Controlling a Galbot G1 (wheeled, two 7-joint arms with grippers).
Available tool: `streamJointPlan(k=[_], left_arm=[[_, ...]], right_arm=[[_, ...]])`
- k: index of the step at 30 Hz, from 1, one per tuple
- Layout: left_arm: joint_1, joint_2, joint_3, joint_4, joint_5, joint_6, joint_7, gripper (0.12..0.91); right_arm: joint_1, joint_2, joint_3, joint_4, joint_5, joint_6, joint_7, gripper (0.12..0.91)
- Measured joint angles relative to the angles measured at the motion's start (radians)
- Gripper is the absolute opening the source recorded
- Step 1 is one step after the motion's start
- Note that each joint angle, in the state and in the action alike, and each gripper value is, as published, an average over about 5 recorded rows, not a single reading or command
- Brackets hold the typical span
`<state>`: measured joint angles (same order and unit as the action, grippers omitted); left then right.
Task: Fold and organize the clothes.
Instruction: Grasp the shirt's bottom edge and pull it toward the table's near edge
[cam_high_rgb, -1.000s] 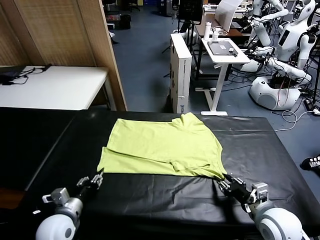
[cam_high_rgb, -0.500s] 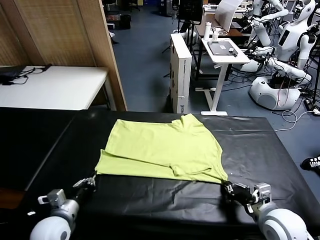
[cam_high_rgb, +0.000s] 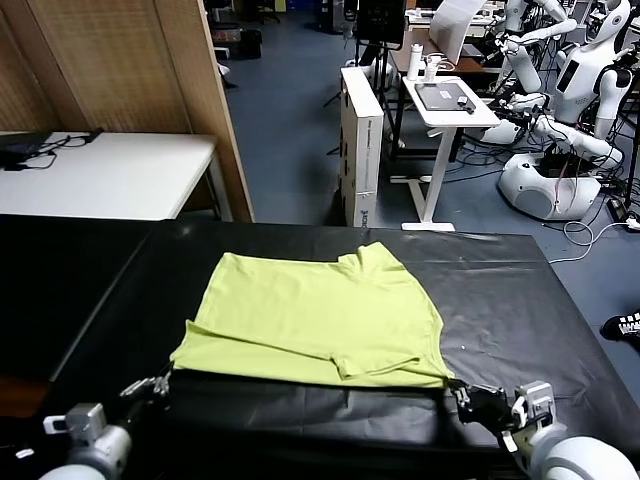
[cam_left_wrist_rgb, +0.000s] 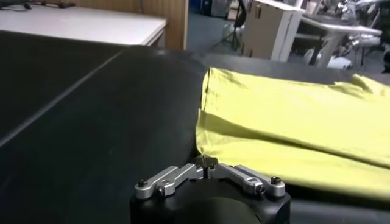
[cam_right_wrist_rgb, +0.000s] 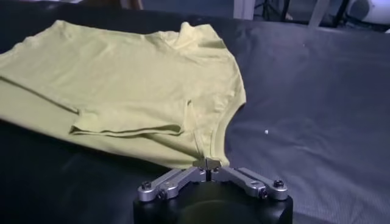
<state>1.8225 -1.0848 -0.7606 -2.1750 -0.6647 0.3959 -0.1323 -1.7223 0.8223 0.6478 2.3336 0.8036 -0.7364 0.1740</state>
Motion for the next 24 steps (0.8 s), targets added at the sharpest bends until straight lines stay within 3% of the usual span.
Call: streamJointPlan(k=[4, 8, 11, 14, 17, 24], left_arm=[[0.019, 0.0, -0.008, -0.014, -0.01, 0.019, -0.01, 0.18], [0.032, -0.001, -0.018, -0.029, -0.014, 0.04, -0.021, 0.395], [0.037, -0.001, -0.025, -0.039, -0.021, 0.061, -0.03, 0.584], [0.035, -0.001, -0.039, -0.052, -0.036, 0.097, -0.027, 0.764], [0.021, 0.001, -0.063, -0.065, -0.055, 0.137, -0.021, 0.878], [-0.076, 0.039, -0.094, -0.061, -0.141, 0.19, -0.036, 0.907]], right_arm=[[-0.02, -0.007, 0.008, 0.017, 0.004, 0.0, -0.001, 0.479], [-0.04, -0.018, 0.021, 0.038, 0.028, 0.0, 0.001, 0.738], [-0.043, -0.03, 0.035, 0.053, 0.068, 0.0, 0.003, 0.867], [-0.013, -0.046, 0.041, 0.053, 0.104, 0.0, 0.016, 0.902], [0.058, -0.068, 0.029, 0.029, 0.126, 0.0, 0.025, 0.906], [0.332, -0.079, -0.055, -0.114, 0.201, 0.0, 0.046, 0.907]])
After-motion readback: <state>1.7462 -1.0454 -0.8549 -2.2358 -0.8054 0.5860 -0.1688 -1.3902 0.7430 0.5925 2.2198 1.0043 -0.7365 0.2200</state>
